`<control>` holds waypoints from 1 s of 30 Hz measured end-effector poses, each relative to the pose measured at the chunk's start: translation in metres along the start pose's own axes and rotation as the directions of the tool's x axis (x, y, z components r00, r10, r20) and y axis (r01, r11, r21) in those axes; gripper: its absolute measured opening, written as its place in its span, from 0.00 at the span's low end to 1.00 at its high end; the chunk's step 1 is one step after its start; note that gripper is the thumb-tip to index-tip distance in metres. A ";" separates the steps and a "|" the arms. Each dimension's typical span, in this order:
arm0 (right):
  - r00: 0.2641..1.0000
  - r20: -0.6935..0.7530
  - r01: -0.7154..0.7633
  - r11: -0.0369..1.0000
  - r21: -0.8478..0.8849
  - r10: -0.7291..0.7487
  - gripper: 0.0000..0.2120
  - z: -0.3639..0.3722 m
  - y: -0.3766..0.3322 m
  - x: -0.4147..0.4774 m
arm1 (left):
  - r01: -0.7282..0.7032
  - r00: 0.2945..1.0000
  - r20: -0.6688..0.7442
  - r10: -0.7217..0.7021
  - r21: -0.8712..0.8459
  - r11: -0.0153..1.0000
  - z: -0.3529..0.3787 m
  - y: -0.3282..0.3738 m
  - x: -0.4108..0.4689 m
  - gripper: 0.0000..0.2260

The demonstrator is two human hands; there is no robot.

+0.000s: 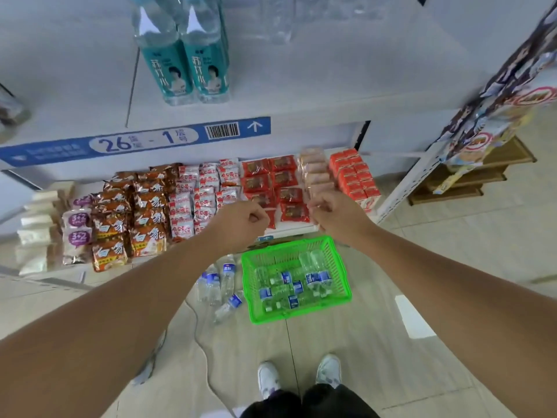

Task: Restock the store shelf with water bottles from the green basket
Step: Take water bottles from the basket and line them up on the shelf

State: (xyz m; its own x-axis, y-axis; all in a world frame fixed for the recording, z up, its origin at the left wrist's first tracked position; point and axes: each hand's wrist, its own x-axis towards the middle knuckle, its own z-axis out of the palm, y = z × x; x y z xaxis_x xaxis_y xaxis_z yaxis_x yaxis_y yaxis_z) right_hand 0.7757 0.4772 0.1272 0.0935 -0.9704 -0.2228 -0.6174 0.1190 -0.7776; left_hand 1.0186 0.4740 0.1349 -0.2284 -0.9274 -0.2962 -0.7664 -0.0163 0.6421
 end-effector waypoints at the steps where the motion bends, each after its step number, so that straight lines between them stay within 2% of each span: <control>1: 1.000 0.006 -0.006 1.000 -0.024 0.006 0.06 0.002 0.008 0.000 | 0.003 1.000 0.014 -0.003 -0.001 1.000 0.005 -0.004 0.003 0.05; 6: 0.999 0.043 -0.020 0.990 -0.142 0.026 0.08 0.027 0.063 0.006 | 0.026 0.994 0.102 -0.025 -0.003 1.000 0.054 -0.030 0.031 0.08; 10: 0.996 0.033 -0.080 0.983 -0.165 0.087 0.07 0.065 0.143 0.025 | 0.038 0.991 0.127 -0.036 -0.018 0.999 0.128 -0.074 0.071 0.07; 14: 0.982 0.002 -0.187 0.974 -0.125 0.189 0.10 0.132 0.262 0.058 | 0.101 0.983 0.159 -0.093 -0.045 0.994 0.254 -0.152 0.118 0.06; 17: 0.960 -0.081 -0.269 0.963 -0.010 0.267 0.13 0.186 0.356 0.079 | 0.151 0.965 0.229 -0.128 -0.087 0.985 0.368 -0.214 0.150 0.05; 22: 0.933 -0.161 -0.299 0.942 0.151 0.322 0.14 0.260 0.471 0.106 | 0.154 0.924 0.367 -0.109 -0.096 0.983 0.516 -0.293 0.188 0.04; 24: 0.917 -0.192 -0.304 0.924 0.233 0.350 0.14 0.273 0.498 0.119 | 0.195 0.892 0.435 -0.123 -0.124 0.973 0.560 -0.311 0.204 0.07; 26: 0.899 -0.187 -0.328 0.892 0.312 0.396 0.13 0.278 0.510 0.129 | 0.201 0.837 0.529 -0.135 -0.068 0.977 0.597 -0.323 0.221 0.12; 29: 0.904 -0.149 -0.332 0.877 0.348 0.402 0.11 0.279 0.516 0.130 | 0.162 0.773 0.626 -0.100 -0.042 0.986 0.641 -0.334 0.239 0.27; 30: 0.907 -0.137 -0.332 0.875 0.353 0.399 0.10 0.280 0.517 0.127 | 0.172 0.764 0.639 -0.096 -0.057 0.984 0.653 -0.338 0.243 0.30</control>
State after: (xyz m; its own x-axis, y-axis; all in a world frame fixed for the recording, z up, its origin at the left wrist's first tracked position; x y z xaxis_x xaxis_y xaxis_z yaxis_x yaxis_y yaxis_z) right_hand 0.6866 0.4741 -0.4679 -0.2684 -0.8610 -0.4320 -0.2952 0.5004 -0.8139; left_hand 0.8297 0.4982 -0.6161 -0.4841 -0.4680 -0.7393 -0.7586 -0.1966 0.6212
